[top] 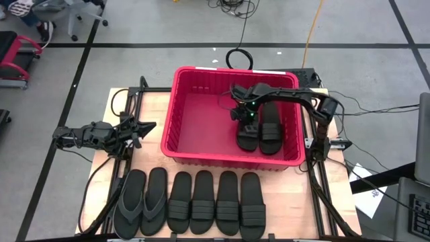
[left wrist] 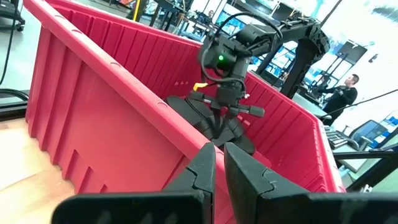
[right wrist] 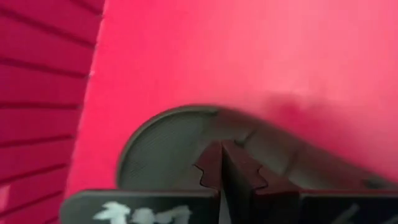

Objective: Pick and place slides into bin
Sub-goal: Put the black slide into the red bin

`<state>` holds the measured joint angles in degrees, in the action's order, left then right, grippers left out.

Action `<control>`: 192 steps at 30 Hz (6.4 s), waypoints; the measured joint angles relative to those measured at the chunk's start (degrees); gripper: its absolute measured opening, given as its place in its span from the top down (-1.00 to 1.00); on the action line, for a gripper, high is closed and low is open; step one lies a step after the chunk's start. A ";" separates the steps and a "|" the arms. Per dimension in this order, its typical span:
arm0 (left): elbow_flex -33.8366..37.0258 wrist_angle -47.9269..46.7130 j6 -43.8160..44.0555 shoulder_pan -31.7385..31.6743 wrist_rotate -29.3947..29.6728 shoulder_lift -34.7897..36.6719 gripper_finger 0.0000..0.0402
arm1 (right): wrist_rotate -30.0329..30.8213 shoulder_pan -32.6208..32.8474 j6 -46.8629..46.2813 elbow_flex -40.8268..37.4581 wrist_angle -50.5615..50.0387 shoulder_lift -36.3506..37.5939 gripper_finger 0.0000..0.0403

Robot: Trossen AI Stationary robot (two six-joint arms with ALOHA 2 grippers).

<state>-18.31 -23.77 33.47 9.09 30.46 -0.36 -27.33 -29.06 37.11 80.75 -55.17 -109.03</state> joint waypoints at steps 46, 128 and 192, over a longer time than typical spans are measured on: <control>0.00 25.21 -22.17 0.02 -9.45 -0.74 0.85 | 0.11 10.75 -39.35 -4.68 24.64 49.07 1.00; 0.00 19.17 5.61 0.00 -25.97 -10.62 0.85 | 3.43 57.92 -77.17 -31.24 45.23 20.09 -0.11; -0.02 13.14 7.82 0.01 -29.00 -10.60 0.85 | 25.83 55.99 -55.87 -2.80 39.25 37.37 0.97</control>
<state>-18.32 -10.63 41.29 9.10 1.45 -10.96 -1.50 26.93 -18.76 77.95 -15.91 -71.65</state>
